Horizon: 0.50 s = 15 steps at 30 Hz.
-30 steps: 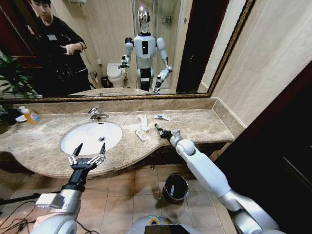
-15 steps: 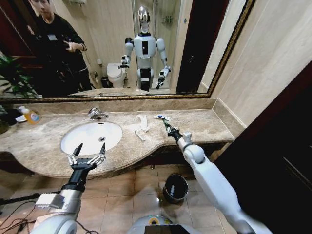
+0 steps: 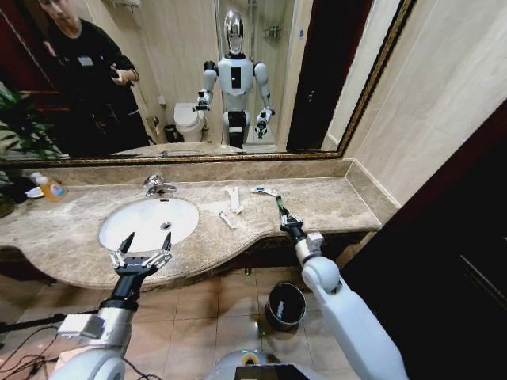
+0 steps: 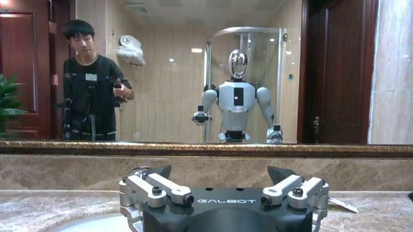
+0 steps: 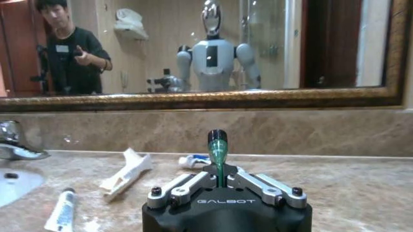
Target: Pick up the trash from the sink and place it in the trash bin.
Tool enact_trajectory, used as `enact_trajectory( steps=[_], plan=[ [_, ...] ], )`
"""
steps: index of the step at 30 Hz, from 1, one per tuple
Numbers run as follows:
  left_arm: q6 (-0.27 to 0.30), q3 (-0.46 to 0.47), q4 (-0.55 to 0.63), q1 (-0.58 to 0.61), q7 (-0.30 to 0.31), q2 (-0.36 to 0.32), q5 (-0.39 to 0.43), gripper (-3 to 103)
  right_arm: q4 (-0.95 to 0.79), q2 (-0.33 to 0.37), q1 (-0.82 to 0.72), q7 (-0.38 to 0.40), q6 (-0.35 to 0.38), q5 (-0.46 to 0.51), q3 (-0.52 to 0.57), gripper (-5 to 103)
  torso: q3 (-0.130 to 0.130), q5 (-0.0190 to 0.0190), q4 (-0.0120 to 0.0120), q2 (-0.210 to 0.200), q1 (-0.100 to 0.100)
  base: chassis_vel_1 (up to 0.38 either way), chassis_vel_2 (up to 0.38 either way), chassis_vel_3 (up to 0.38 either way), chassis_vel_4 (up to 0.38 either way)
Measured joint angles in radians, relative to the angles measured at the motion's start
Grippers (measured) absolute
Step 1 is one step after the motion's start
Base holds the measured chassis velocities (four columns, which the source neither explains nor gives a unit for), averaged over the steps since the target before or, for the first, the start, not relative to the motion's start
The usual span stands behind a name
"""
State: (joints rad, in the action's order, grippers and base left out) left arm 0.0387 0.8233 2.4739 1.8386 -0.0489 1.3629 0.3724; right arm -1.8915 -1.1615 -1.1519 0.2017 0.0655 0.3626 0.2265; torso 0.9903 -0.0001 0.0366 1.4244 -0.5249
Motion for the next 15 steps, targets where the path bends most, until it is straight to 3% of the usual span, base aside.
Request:
enact_trajectory(
  steps=[7, 15],
  plan=[
    [0.0, 0.0, 0.0, 0.0, 0.0, 0.0, 0.0, 100, 0.026, -0.04, -0.065, 0.014, -0.077, -0.07, 0.012, 3, 0.0, 0.0001, 0.0003, 0.0, 0.0, 0.0, 0.0, 0.0, 0.0],
    [0.0, 0.0, 0.0, 0.0, 0.0, 0.0, 0.0, 100, -0.006, -0.059, -0.145, 0.018, -0.083, -0.082, 0.038, 3, 0.0, 0.0001, 0.0002, 0.0, 0.0, 0.0, 0.0, 0.0, 0.0]
  ],
)
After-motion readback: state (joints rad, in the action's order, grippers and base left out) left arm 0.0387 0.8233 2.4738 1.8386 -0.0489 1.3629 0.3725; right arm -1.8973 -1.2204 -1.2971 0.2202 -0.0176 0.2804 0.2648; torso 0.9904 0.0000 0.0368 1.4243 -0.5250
